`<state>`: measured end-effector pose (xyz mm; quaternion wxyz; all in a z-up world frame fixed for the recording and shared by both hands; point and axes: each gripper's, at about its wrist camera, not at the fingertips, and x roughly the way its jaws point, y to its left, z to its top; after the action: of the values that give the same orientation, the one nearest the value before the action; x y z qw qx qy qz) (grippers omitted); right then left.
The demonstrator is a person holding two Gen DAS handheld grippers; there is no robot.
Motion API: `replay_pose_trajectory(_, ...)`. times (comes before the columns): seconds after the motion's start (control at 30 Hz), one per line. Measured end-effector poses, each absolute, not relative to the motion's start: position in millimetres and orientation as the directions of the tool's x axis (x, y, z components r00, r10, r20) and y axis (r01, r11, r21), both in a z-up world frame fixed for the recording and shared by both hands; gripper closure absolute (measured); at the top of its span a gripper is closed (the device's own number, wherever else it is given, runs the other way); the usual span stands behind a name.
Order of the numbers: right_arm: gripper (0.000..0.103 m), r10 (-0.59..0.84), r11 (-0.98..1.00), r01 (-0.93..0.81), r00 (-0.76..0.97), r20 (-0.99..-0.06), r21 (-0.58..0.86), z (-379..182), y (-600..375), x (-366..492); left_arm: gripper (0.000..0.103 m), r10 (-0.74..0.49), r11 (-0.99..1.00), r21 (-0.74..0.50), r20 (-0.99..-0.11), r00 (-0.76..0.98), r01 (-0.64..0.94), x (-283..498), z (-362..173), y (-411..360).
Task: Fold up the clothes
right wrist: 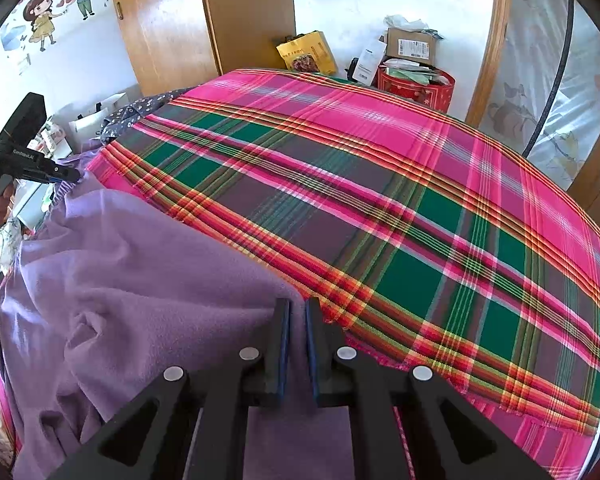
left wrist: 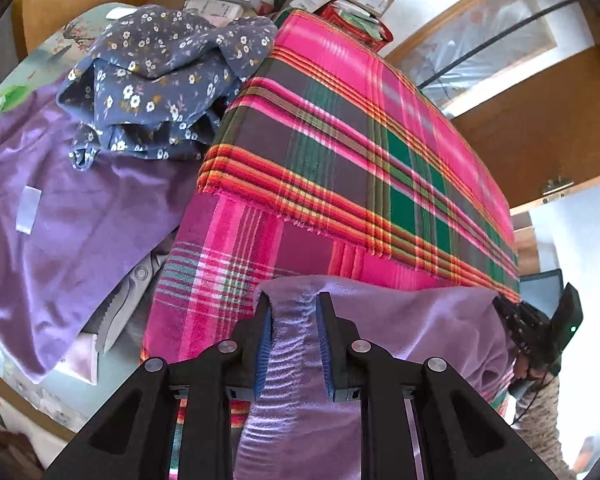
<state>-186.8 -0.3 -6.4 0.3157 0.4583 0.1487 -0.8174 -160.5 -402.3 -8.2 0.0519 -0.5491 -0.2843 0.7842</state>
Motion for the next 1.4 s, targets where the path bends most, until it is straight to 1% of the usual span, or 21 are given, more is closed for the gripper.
replay_pose_trajectory(0.13, 0.095, -0.386, -0.760, 0.648, -0.376, -0.842, 0.059, -6, 1, -188, 0.083, 0.405, -0.813, -0.529, -0.815, -0.415, 0.245, -165, -10, -404)
replay_pose_trajectory(0.17, 0.095, -0.388, -0.761, 0.646, -0.378, -0.841, 0.061, -5, 1, -188, 0.094, 0.394, -0.816, -0.524, -0.813, -0.428, 0.244, -164, -8, -403)
replay_pose_trajectory(0.2, 0.095, -0.387, -0.761, 0.646, -0.380, -0.840, 0.058, -5, 1, -188, 0.095, 0.389, -0.820, -0.523, -0.808, -0.442, 0.234, -163, -5, -401)
replay_pose_trajectory(0.33, 0.095, -0.378, -0.761, 0.648, -0.399, -0.835, 0.034, -1, -2, -187, 0.096, 0.366, -0.821, -0.523, -0.790, -0.492, 0.228, -155, 5, -401)
replay_pose_trajectory(0.5, 0.095, -0.383, -0.766, 0.643, -0.426, -0.819, 0.024, 7, -2, -188, 0.096, 0.349, -0.797, -0.556, -0.743, -0.571, 0.237, -145, 19, -410)
replay_pose_trajectory(0.73, 0.095, -0.364, -0.761, 0.647, -0.488, -0.793, -0.048, 19, -13, -195, 0.096, 0.333, -0.763, -0.586, -0.719, -0.610, 0.274, -140, 18, -422)
replay_pose_trajectory(0.87, 0.095, -0.335, -0.750, 0.650, -0.533, -0.777, -0.122, 20, -25, -199, 0.096, 0.330, -0.745, -0.591, -0.730, -0.599, 0.309, -143, 7, -429)
replay_pose_trajectory(0.97, 0.095, -0.296, -0.726, 0.664, -0.536, -0.790, -0.179, 9, -36, -205, 0.096, 0.334, -0.733, -0.594, -0.738, -0.587, 0.330, -146, -3, -433)
replay_pose_trajectory(1.07, 0.095, -0.276, -0.709, 0.676, -0.526, -0.804, -0.199, 0, -40, -210, 0.096, 0.331, -0.735, -0.588, -0.746, -0.578, 0.338, -149, -9, -433)
replay_pose_trajectory(1.2, 0.094, -0.270, -0.695, 0.692, -0.502, -0.822, -0.195, -10, -41, -216, 0.096, 0.327, -0.735, -0.575, -0.765, -0.555, 0.360, -151, -18, -435)
replay_pose_trajectory(1.33, 0.093, -0.279, -0.704, 0.690, -0.484, -0.829, -0.166, -11, -37, -219, 0.096, 0.310, -0.758, -0.551, -0.776, -0.550, 0.350, -151, -20, -432)
replay_pose_trajectory(1.4, 0.088, -0.282, -0.715, 0.683, -0.477, -0.832, -0.149, -9, -34, -219, 0.094, 0.293, -0.780, -0.522, -0.792, -0.535, 0.345, -150, -16, -426)
